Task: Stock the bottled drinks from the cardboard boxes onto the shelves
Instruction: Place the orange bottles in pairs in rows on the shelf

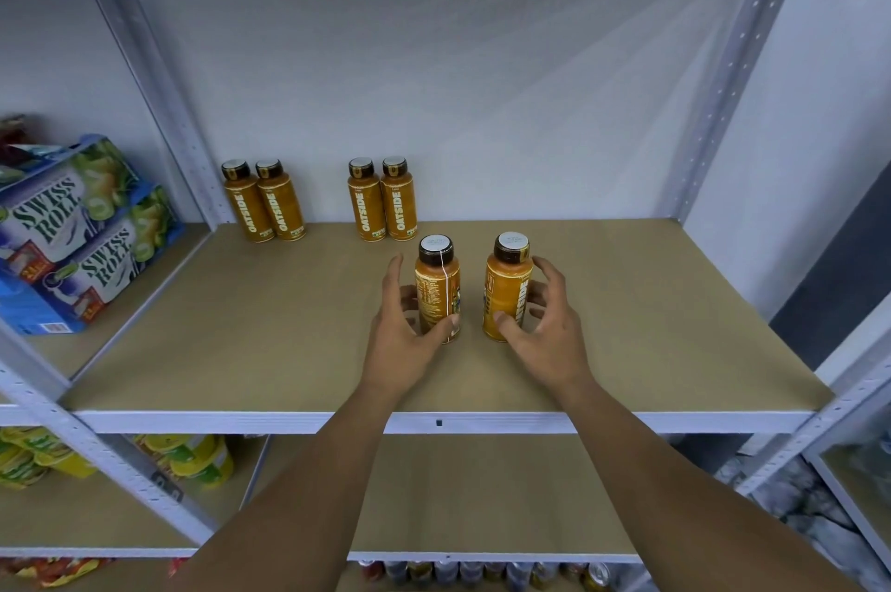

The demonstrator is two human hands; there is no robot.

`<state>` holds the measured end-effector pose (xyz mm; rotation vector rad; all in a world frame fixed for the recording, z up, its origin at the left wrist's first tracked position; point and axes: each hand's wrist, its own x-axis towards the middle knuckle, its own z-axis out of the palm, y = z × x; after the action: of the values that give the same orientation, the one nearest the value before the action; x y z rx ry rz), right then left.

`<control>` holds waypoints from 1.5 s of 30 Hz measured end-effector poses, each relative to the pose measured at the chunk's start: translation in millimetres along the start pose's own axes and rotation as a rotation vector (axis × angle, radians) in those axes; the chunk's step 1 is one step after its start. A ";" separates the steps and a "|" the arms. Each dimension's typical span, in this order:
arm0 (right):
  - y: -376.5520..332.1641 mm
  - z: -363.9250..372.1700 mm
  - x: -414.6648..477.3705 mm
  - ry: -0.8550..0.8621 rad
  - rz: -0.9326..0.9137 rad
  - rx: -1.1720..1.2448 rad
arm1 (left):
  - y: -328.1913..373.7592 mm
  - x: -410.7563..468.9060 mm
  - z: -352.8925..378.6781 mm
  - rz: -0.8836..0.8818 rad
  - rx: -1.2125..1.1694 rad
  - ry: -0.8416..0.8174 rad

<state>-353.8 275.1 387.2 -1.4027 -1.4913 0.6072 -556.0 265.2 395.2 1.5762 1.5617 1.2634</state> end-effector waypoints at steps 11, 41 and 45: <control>0.0 1.0 -1.4 0.030 -0.036 -0.028 | -1.8 0.3 0.5 0.012 0.008 0.003; -1.7 0.6 -6.5 -0.017 -0.089 -0.024 | -0.4 -4.0 -0.5 0.051 0.029 0.000; -1.7 0.8 -6.4 -0.020 -0.088 -0.034 | 2.7 -2.7 -1.0 0.042 0.050 0.033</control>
<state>-356.1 268.9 386.4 -1.3529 -1.5770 0.5450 -555.4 262.0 397.4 1.6352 1.5988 1.2883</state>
